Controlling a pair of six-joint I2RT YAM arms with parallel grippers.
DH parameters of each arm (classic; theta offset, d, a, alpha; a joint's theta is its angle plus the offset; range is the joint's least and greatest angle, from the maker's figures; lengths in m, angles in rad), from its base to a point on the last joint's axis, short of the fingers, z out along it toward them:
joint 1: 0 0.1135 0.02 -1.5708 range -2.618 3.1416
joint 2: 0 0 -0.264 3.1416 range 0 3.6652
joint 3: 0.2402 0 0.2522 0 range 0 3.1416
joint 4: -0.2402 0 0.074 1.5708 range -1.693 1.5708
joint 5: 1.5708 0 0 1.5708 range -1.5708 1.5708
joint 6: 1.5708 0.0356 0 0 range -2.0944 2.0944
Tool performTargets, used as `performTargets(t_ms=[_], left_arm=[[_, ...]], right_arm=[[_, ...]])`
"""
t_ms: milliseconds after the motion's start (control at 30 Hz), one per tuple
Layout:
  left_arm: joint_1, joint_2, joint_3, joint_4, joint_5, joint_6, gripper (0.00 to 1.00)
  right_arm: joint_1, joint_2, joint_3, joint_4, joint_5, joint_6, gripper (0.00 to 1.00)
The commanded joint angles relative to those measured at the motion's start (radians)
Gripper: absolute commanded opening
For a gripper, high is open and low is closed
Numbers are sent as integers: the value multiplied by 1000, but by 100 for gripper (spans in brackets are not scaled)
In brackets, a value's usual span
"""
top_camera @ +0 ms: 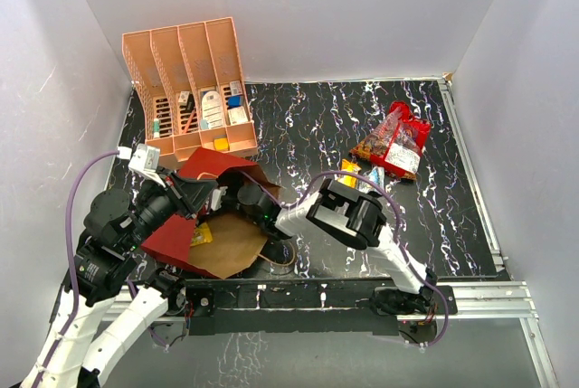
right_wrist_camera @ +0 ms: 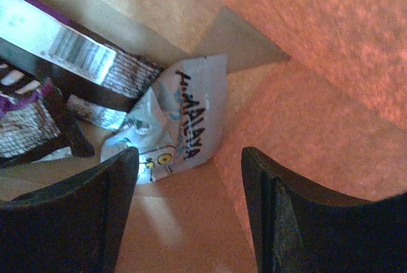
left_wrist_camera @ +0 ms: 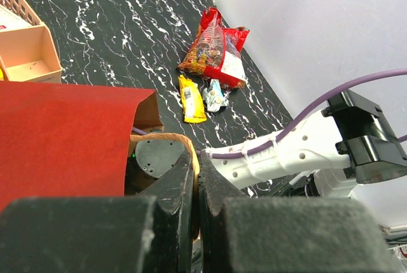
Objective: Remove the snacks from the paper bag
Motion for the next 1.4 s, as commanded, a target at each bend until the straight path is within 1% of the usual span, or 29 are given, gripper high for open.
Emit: performTargets(t_ms=[0,67,167,267,367,500,600,700,767,833,900,967,1067,1133,1167,1233,1367], left_arm=[[-2,-15,36,1,-1,-6,0],[-2,-16,38,-7,-6,-8,0],[-2,-12,40,-21,-41,-26,0],[-2,7,41,-24,-77,-44,0],[-2,46,44,-20,-103,-58,0],[-2,108,45,39,-62,-63,0],[-2,155,42,103,-15,-72,0],[-1,202,40,143,43,-80,0],[-2,228,48,129,57,-70,0],[-2,233,47,102,50,-58,0],[-2,208,39,66,33,-42,0],[-2,166,24,22,14,-35,0],[-2,90,5,-56,-16,-9,0],[-2,47,1,-113,-37,14,0],[-2,27,0,-137,-48,24,0],[-2,-9,-10,-175,-70,34,0],[-2,-42,-9,-238,-132,23,0]], right_arm=[[-7,35,82,13,50,54,67],[-7,44,97,2,68,63,66],[-8,24,79,3,151,75,64],[-12,-45,-9,20,173,68,64],[-18,-134,-101,-22,185,61,64],[-31,-253,-249,-46,253,50,65],[-45,-336,-364,-56,311,73,66],[-49,-423,-468,-77,363,125,66],[-48,-487,-506,-148,374,193,66],[-39,-569,-527,-251,344,278,65],[-14,-635,-564,-286,277,318,65],[35,-680,-602,-260,207,266,65],[97,-709,-623,-247,74,115,66],[112,-713,-620,-236,-37,44,67],[114,-709,-605,-235,-109,26,67],[120,-684,-560,-247,-195,4,67],[188,-591,-457,-255,-277,-5,67]])
